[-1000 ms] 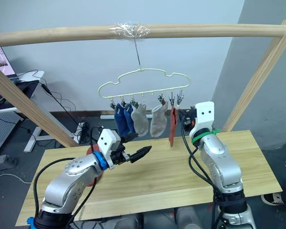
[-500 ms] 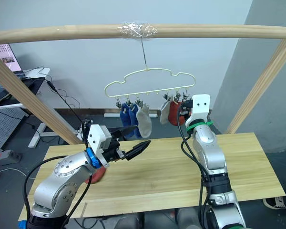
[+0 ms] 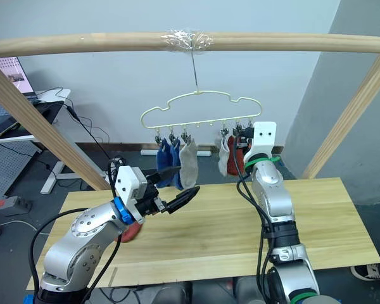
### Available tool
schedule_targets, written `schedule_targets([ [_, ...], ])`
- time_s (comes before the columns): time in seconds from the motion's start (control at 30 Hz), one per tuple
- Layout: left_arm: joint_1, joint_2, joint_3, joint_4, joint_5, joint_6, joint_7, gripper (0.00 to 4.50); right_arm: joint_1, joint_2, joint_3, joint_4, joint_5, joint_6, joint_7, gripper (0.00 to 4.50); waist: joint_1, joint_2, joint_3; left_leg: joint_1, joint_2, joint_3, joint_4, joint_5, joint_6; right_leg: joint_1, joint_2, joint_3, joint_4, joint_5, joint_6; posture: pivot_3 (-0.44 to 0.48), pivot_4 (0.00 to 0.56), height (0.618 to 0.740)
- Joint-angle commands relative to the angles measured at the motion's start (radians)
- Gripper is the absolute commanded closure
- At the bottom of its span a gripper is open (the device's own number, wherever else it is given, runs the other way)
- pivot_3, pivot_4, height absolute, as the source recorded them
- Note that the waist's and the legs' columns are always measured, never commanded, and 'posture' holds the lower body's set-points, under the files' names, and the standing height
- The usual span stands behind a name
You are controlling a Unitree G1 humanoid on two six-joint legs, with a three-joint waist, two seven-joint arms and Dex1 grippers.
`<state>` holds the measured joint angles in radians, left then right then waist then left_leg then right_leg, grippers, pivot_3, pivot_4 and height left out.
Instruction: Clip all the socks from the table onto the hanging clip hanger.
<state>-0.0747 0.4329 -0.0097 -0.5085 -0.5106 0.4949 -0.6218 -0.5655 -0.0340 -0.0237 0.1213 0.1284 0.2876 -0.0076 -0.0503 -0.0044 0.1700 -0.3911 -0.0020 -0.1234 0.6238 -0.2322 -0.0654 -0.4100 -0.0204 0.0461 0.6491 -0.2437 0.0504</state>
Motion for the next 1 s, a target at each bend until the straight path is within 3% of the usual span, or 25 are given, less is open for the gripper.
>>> schedule_targets([
  [0.03, -0.014, -0.001, 0.014, -0.035, -0.021, -0.014, -0.001, 0.0, -0.029, 0.001, -0.019, -0.006, -0.007, -0.034, -0.006, 3.01, 0.0, 0.0, 0.0, 0.0, 0.0, 0.0, 0.0, 0.0, 0.0, 0.0, 0.0, 0.0, 0.0, 0.0, 0.0, 0.033, 0.115, 0.74],
  [1.0, -0.032, -0.014, 0.004, -0.033, -0.013, -0.014, 0.011, 0.0, -0.082, 0.016, -0.038, 0.066, -0.022, -0.065, 0.007, 3.01, 0.0, 0.0, 0.0, 0.001, 0.0, 0.0, 0.001, 0.0, 0.0, 0.0, 0.0, 0.0, 0.002, 0.003, -0.005, 0.037, 0.125, 0.74],
])
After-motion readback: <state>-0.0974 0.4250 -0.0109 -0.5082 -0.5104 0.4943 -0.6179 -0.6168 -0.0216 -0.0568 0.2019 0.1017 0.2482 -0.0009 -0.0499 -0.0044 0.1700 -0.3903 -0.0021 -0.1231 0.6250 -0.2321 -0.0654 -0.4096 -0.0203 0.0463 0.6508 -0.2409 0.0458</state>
